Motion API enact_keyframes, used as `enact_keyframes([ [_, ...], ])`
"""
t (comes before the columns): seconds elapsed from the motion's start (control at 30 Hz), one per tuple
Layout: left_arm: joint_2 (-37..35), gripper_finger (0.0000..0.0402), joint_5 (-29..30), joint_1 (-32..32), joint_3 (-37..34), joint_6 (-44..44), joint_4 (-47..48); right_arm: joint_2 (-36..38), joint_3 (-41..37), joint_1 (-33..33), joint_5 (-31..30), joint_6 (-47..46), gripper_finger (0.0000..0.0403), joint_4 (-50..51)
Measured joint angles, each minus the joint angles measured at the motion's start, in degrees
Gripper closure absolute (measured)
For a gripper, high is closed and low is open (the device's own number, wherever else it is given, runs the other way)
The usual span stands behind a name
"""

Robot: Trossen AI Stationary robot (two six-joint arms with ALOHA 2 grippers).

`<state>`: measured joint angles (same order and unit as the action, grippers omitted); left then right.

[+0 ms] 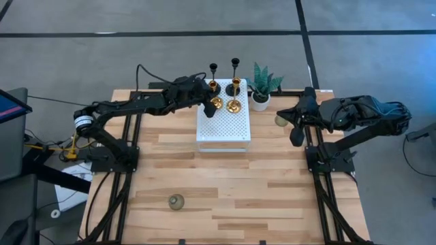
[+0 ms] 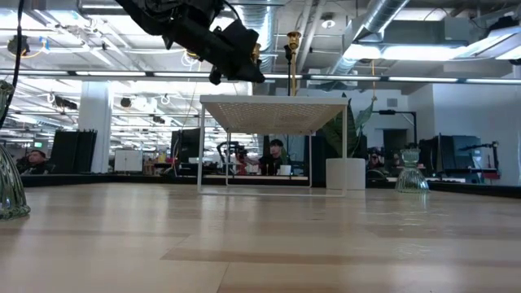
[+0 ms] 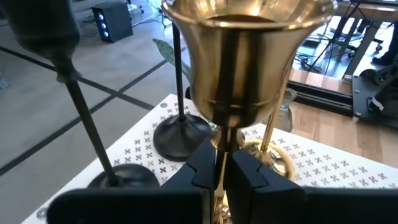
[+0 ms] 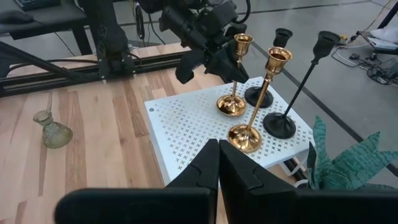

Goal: Pick & Place candle stick holders
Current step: Align the golden candle holder with the other golden candle holder on the shelf

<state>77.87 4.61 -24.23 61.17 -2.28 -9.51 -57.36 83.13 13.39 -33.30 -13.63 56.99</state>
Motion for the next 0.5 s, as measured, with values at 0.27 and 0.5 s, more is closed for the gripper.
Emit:
enact_keyframes([
  [0.27, 0.3, 0.0386, 0.01, 0.04, 0.0, 0.0, 0.02, 0.0, 0.0, 0.02, 0.02, 0.0, 0.0403, 0.0],
  [0.5, 1.07, 0.0388, -0.01, 0.0, 0.02, 1.27, 0.5, 0.0, 0.02, 0.01, 0.02, 0.0, 0.0403, 0.0],
])
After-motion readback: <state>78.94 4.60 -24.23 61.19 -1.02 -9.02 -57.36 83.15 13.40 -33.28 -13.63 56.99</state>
